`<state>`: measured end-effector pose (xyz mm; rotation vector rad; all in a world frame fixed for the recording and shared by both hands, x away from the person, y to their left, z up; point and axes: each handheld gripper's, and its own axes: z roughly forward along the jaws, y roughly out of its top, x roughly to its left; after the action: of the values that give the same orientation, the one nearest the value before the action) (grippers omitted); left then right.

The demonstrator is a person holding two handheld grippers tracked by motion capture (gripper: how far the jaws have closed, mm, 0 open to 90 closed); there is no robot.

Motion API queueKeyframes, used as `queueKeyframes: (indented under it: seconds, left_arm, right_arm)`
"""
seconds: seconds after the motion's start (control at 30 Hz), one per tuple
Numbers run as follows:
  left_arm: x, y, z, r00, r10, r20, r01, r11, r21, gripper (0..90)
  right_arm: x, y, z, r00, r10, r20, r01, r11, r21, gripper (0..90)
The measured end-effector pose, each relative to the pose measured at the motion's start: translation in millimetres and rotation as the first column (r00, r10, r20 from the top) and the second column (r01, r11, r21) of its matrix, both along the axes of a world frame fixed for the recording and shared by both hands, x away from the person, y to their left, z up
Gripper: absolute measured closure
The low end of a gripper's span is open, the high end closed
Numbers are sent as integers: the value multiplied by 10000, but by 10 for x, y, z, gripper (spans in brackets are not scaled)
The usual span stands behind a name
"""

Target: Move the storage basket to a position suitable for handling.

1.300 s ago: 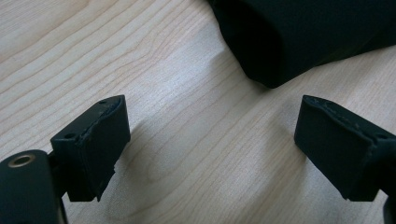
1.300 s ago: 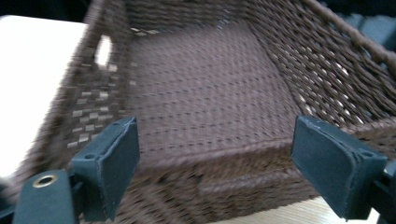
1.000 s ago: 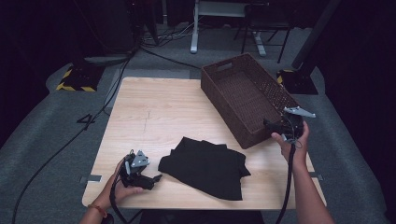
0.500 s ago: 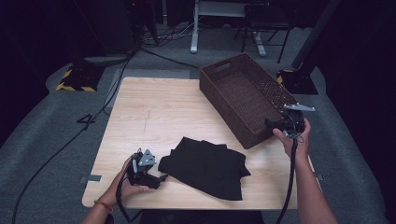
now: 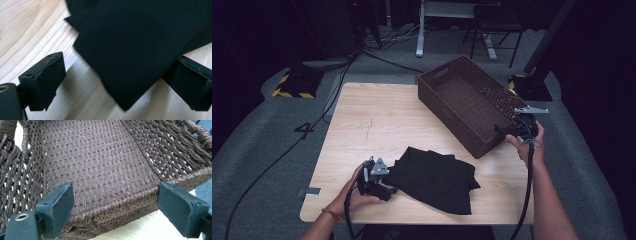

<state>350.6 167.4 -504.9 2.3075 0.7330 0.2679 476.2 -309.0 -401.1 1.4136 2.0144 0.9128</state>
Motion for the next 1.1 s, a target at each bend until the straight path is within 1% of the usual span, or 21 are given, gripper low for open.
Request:
queueKeyframes:
  seconds: [0.17,0.23,0.27,0.37,0.4,0.43,0.47,0.5,0.53,0.6,0.63,0.67,0.7,0.73,0.8,0.83,0.93,1.0,1.03,1.07,1.1]
  left_arm:
    - [-9,-109,-1,9996,-290,-3,290,9996,-27,56]
    - [-11,-138,0,9993,-379,7,379,9993,-18,56]
    - [-14,-149,1,9992,-394,-13,394,9992,-15,56]
    - [-16,-168,-1,9991,-422,-10,422,9991,-21,55]
    - [-17,-180,0,9990,-438,-17,438,9990,-6,55]
    - [-17,-180,0,9990,-438,-17,438,9990,-6,55]
    - [-24,-195,-1,9989,-466,-2,466,9989,-26,54]
    - [-24,-195,-1,9989,-466,-2,466,9989,-26,54]
    - [-32,-209,0,9988,-495,10,495,9988,-11,54]
    - [-44,-224,-1,9988,-497,-5,497,9988,-19,54]
    - [-44,-224,-1,9988,-497,-5,497,9988,-19,54]
    - [-48,-232,0,9986,-538,17,538,9986,-1,54]
    - [-48,-232,0,9986,-538,17,538,9986,-1,54]
    - [-55,-239,0,9985,-539,-3,539,9985,-2,54]
    - [-56,-240,1,9985,-546,10,546,9985,3,54]
    - [-59,-242,0,9985,-538,7,538,9985,-10,54]
    - [-61,-243,0,9986,-526,5,526,9986,-11,54]
    - [-61,-243,0,9986,-522,3,522,9986,-15,55]
    - [-61,-243,0,9986,-529,0,529,9986,-18,55]
    - [-61,-243,0,9986,-525,3,525,9986,-12,54]
    - [-61,-243,0,9986,-525,3,525,9986,-12,54]
  right_arm:
    - [8,69,9,9977,677,-70,-677,9977,38,161]
    - [6,82,7,9969,779,-55,-779,9969,56,161]
    - [-4,111,3,9950,997,-26,-997,9950,111,163]
    - [-15,132,1,9928,1200,-16,-1200,9927,123,163]
    - [-30,162,2,9896,1437,-27,-1436,9895,134,163]
    - [-30,162,2,9896,1437,-27,-1436,9895,134,163]
    - [-45,192,7,9859,1673,-81,-1672,9859,103,163]
    - [-45,192,7,9859,1673,-81,-1672,9859,103,163]
    - [-65,231,9,9818,1897,-101,-1896,9818,77,163]
    - [-84,263,11,9774,2110,-134,-2110,9775,51,163]
    - [-84,263,11,9774,2110,-134,-2110,9775,51,163]
    - [-111,298,17,9705,2404,-185,-2404,9707,22,163]
    - [-111,298,17,9705,2404,-185,-2404,9707,22,163]
    - [-144,333,19,9613,2746,-230,-2746,9615,36,170]
    - [-159,348,18,9551,2952,-261,-2949,9554,127,176]
    - [-159,348,18,9551,2952,-261,-2949,9554,127,176]
    - [-169,344,6,9450,3249,-371,-3232,9453,449,179]
    - [-175,350,-2,9472,3192,-295,-3178,9471,448,178]
    - [-182,362,-9,9506,3098,-213,-3089,9503,395,176]
    - [-207,405,-12,9603,2786,-166,-2783,9603,202,175]
    - [-234,443,-8,9651,2619,-35,-2620,9651,-43,194]
